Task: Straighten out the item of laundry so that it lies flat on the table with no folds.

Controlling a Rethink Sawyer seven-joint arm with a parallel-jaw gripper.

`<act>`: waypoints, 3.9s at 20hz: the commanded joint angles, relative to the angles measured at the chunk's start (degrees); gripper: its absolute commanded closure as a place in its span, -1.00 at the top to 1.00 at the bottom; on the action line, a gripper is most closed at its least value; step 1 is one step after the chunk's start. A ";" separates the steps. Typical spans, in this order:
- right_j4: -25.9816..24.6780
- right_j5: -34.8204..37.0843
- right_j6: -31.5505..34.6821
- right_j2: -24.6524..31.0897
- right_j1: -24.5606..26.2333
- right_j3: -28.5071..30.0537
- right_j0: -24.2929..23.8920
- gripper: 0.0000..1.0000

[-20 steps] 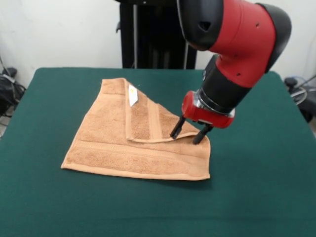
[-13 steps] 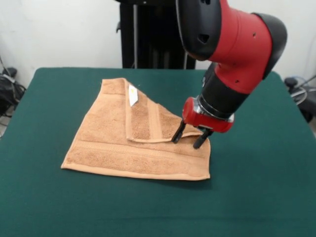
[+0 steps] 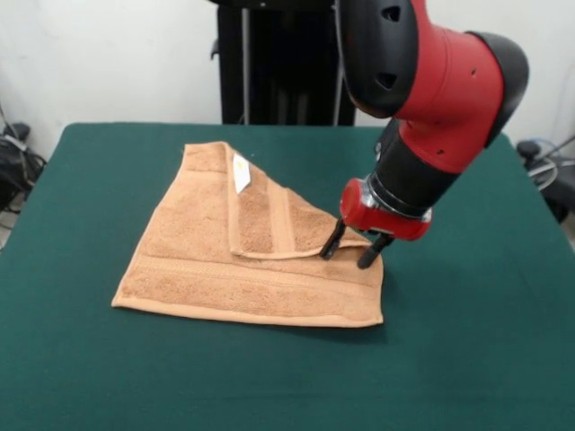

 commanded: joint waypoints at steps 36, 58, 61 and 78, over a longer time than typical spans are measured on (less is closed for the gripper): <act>0.71 16.41 -6.56 3.94 1.48 -3.92 -2.64 1.00; 0.19 12.54 -2.24 5.83 1.82 -2.42 -3.16 1.00; 0.33 11.97 -1.66 5.75 1.98 -2.15 -3.08 1.00; 0.79 16.44 -2.15 5.64 3.94 -4.29 -2.53 1.00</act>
